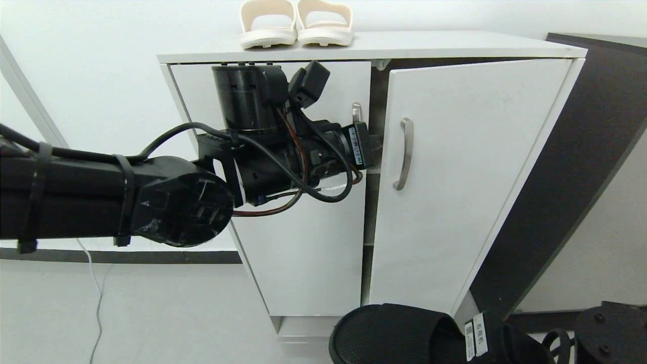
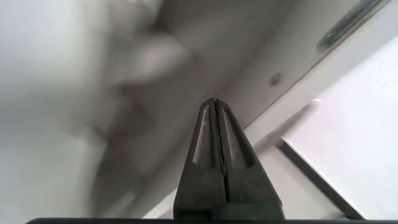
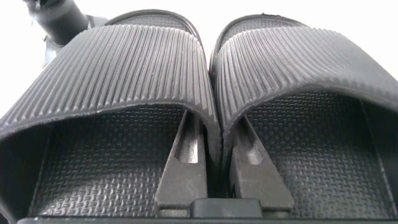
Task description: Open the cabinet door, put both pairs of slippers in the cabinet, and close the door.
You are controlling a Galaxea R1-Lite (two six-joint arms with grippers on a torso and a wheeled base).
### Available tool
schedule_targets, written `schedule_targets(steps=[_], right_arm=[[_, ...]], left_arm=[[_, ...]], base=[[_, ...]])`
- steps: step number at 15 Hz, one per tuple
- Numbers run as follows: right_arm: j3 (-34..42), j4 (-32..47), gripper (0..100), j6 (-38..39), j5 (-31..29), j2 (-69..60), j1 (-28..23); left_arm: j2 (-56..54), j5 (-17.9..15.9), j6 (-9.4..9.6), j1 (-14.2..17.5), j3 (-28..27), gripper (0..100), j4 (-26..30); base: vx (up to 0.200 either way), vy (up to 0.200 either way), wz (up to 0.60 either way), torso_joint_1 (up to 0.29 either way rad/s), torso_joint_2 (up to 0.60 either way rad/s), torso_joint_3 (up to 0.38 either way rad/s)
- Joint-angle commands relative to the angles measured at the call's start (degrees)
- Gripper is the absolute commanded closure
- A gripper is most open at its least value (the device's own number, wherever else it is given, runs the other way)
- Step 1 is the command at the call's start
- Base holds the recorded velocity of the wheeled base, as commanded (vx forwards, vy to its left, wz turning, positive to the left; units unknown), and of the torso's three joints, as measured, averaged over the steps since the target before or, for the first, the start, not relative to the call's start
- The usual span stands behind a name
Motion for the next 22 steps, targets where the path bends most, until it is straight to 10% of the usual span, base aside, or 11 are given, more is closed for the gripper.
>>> schedule_targets(steps=[1,5,16,18,22], right_arm=[[0.6,0.0,100,0.0,0.0,0.1,0.9],[0.9,-0.1,100,0.0,-0.1,0.0,1.8],[-1.3,-0.1,100,0.7,-4.7,1.1,-3.6],[-4.8,-0.1,100,2.7,-18.5,5.3,-6.3],[-16.0,0.0,100,8.4,-35.1,16.1,-10.5]], left_arm=[[-1.0,-0.1,-0.08,-3.9,1.4,100,-0.2],[-1.3,0.1,0.01,-7.6,2.7,100,-4.3],[-17.4,3.9,0.71,0.1,15.0,100,-2.6],[-31.4,6.4,4.23,4.7,19.6,100,8.6],[-51.2,23.6,9.59,6.7,24.2,100,28.8]], base=[[-0.200,0.000,0.00,-0.002,0.00,-0.007],[-0.150,0.000,0.00,0.003,0.00,0.002],[0.000,0.000,0.00,0.000,0.00,0.000],[0.000,0.000,0.00,0.000,0.00,0.000],[0.000,0.000,0.00,0.000,0.00,0.000]])
